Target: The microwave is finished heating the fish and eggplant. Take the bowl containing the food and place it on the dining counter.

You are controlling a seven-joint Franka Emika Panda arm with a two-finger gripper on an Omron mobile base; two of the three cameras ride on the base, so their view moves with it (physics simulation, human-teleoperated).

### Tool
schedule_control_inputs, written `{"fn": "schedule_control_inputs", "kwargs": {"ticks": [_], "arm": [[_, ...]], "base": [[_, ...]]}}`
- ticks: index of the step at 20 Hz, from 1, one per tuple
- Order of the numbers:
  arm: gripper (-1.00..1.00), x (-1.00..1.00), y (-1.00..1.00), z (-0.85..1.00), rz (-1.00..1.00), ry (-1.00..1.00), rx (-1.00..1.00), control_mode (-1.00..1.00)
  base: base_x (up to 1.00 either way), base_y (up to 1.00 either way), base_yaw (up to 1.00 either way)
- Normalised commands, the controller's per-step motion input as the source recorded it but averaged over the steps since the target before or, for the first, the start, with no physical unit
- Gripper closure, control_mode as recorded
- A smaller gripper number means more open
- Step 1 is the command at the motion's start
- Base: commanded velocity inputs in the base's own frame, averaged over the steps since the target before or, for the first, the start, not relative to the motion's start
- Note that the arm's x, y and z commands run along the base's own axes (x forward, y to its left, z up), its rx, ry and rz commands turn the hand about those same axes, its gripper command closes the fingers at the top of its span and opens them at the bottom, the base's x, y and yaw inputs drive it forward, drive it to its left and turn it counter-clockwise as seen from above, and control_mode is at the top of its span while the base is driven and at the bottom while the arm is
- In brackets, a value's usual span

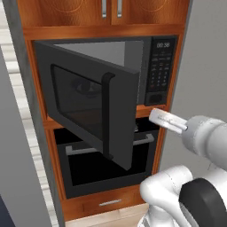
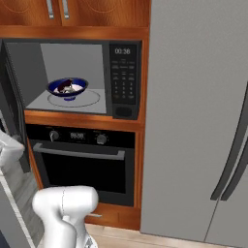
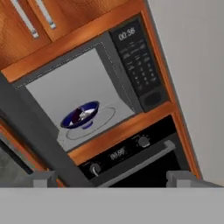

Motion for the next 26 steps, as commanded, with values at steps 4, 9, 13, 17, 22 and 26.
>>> {"fn": "schedule_control_inputs", "kwargs": {"ticks": [4, 9, 13, 17, 22, 26], "arm": [[-1.0, 0.51, -0.69, 0.0, 0.44, 0.07, 0.31, -1.0], [-1.0, 0.9, -0.28, -0.02, 0.47, 0.24, 0.29, -1.0], [-1.0, 0.9, 0.23, -0.24, 0.41, 0.3, 0.22, -1.0], [-1.0, 0.71, 0.87, -0.41, 0.31, 0.18, 0.16, -1.0], [-1.0, 0.08, 1.0, -0.3, 0.23, 0.09, 0.1, -1.0], [-1.0, -0.36, 1.0, -0.14, 0.23, 0.0, 0.06, -1.0]], "base": [[0.0, 0.0, 0.0], [0.0, 0.0, 0.0], [0.0, 0.0, 0.0], [0.0, 0.0, 0.0], [0.0, 0.0, 0.0], [0.0, 0.0, 0.0]]}}
